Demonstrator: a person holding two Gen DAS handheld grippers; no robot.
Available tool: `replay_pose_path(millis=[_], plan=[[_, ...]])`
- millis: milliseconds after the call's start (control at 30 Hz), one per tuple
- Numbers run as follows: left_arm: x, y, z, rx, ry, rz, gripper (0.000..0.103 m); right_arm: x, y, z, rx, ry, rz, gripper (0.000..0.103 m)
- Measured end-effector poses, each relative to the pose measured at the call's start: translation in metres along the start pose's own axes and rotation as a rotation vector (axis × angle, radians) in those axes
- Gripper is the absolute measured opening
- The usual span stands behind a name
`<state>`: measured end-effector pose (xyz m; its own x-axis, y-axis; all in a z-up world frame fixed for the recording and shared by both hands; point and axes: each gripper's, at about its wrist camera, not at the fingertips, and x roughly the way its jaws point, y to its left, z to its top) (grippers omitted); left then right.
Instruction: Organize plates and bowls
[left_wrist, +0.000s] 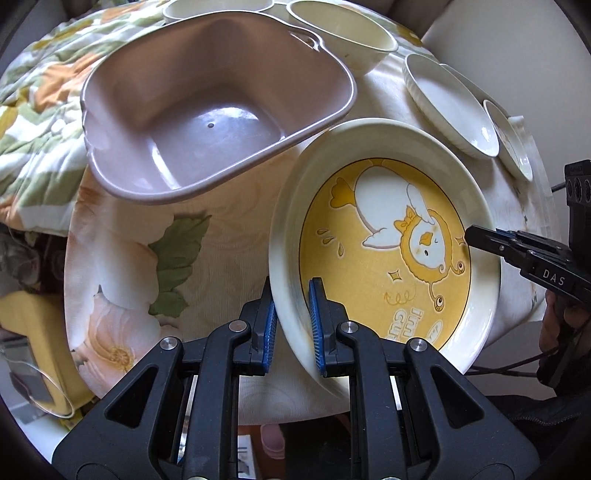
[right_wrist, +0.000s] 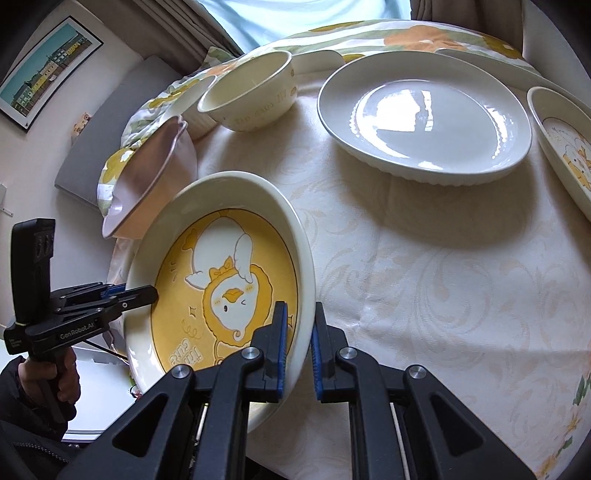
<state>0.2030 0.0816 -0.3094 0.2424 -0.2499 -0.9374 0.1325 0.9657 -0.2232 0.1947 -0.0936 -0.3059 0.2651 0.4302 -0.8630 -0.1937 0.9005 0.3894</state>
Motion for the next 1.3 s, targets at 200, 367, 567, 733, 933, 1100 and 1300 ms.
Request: replay_pose_path(millis=[200,367,567,733,933,1100,1300], plan=[[0.001,0.003,-0.002,-0.003,-0.005,-0.018,0.013,0.001,0.002,0.0,0.006,-0.005,-0.026,0.011],[0.001,0.002,-0.004,0.009,-0.004,-0.01,0.019,0.001,0.002,-0.001,0.02,-0.017,-0.032,0.011],[-0.002,-0.008,-0.005,0.031,-0.031,0.047,0.078,-0.001,0.003,-0.003,0.03,-0.024,-0.051,0.011],[-0.009,-0.012,-0.005,0.042,-0.049,0.055,0.078,-0.008,0.001,-0.007,0.047,-0.036,-0.076,0.041],[-0.039,-0.023,-0.007,0.048,-0.106,0.064,0.078,-0.038,-0.002,-0.008,0.064,-0.085,-0.062,0.051],[-0.086,-0.045,-0.002,0.071,-0.22,0.039,0.078,-0.081,-0.001,-0.006,0.056,-0.175,-0.075,0.051],[-0.146,-0.081,0.03,0.113,-0.442,0.013,0.103,-0.148,-0.008,0.02,0.02,-0.312,-0.102,0.103]])
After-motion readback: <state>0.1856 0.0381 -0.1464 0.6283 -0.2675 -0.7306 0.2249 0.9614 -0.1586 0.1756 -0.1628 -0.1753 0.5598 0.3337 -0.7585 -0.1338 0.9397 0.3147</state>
